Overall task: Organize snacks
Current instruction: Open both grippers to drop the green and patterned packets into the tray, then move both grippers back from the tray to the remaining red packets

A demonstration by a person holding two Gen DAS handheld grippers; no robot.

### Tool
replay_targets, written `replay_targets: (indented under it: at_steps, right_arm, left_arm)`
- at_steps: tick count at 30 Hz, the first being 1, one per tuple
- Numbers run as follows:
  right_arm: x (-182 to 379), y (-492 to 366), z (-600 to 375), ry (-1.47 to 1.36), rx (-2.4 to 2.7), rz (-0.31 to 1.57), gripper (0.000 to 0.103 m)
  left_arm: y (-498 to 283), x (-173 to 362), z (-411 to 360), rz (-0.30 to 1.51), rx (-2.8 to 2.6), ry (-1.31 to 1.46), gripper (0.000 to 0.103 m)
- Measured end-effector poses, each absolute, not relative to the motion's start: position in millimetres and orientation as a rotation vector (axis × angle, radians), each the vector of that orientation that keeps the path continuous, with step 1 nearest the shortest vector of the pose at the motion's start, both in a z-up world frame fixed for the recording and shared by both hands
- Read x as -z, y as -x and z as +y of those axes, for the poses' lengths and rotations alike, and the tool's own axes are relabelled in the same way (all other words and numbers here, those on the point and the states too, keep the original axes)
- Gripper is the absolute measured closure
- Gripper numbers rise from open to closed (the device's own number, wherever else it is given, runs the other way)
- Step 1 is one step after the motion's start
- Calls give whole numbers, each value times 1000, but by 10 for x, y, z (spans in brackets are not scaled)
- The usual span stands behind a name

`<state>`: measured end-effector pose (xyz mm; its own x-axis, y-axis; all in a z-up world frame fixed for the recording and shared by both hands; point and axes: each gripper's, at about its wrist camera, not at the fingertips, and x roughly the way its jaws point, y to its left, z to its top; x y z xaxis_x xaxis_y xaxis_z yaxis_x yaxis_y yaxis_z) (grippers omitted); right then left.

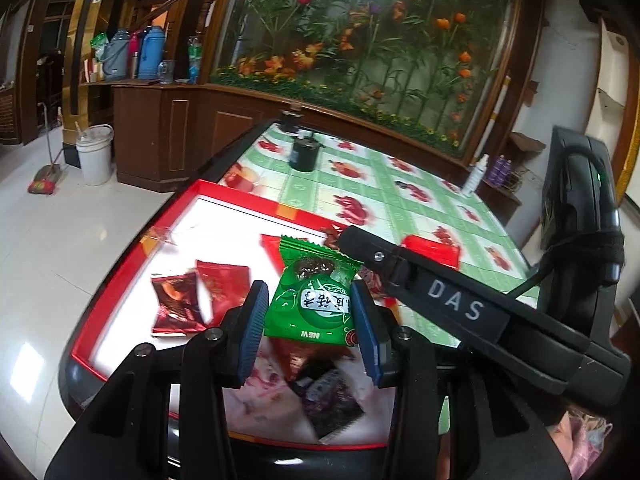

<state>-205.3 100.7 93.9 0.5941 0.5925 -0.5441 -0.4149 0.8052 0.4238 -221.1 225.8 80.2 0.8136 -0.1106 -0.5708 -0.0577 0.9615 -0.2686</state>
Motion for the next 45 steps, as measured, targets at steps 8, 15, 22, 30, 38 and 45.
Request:
replay_targets:
  at_steps: [8,15,22,30,38,45]
  right_arm:
    - [-848,1908,1374,-213,-558,771,73]
    - [-674,1839,1488,-170,-520,794,72]
    - [-636,1819,1453,-155,-490,801,65]
    - [-881,1891,990,-198,-450,703,51]
    - [-1040,1914,-82,-304,-312,620,42]
    - [-951,1959,-1389,-485,-129,594,41]
  left_arm:
    - [2069,-691,2413,652,-15,271,63]
    - [2004,-565,2458,694,-33,261,62]
    - [2011,-560,2481,699,-78,255,40]
    - [2168,-697,2444,642,-151,192,37]
    - [2465,-1003,1975,528,-68,66,25]
    - [2555,-1107,1367,521,98,-8,20]
